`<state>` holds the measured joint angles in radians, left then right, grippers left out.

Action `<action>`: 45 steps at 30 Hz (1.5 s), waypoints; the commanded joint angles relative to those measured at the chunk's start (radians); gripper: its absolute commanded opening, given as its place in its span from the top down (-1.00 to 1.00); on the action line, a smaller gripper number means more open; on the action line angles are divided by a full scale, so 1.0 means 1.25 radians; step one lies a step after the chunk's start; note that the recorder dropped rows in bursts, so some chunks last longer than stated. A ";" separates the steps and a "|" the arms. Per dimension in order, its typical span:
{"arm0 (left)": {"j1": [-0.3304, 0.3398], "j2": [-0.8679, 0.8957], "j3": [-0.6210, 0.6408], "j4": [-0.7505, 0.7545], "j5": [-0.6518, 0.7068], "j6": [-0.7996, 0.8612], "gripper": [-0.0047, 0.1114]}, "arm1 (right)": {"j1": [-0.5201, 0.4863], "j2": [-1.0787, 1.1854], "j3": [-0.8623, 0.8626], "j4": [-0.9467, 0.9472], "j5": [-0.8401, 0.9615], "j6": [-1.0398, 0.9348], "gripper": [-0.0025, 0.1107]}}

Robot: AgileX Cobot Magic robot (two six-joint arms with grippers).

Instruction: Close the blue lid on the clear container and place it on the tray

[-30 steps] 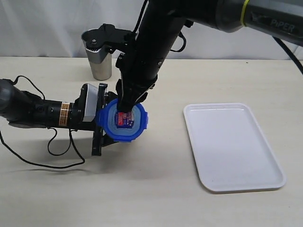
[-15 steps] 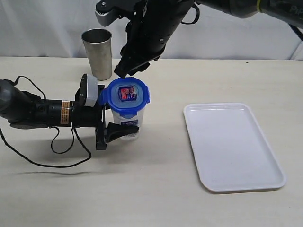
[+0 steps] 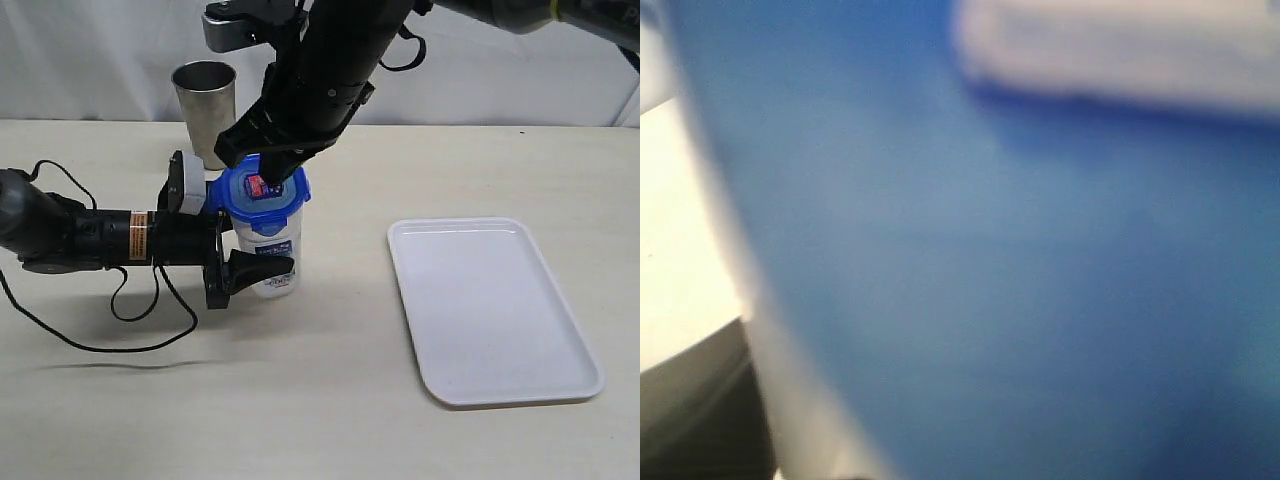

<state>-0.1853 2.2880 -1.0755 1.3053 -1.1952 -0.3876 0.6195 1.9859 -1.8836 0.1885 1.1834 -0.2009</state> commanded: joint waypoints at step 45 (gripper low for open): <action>0.000 -0.074 0.002 0.065 0.030 -0.111 0.92 | -0.035 -0.008 -0.091 0.008 -0.025 0.059 0.52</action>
<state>-0.1853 2.2146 -1.0737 1.3920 -1.1536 -0.5188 0.5731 1.9796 -1.9702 0.1099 1.1539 -0.0919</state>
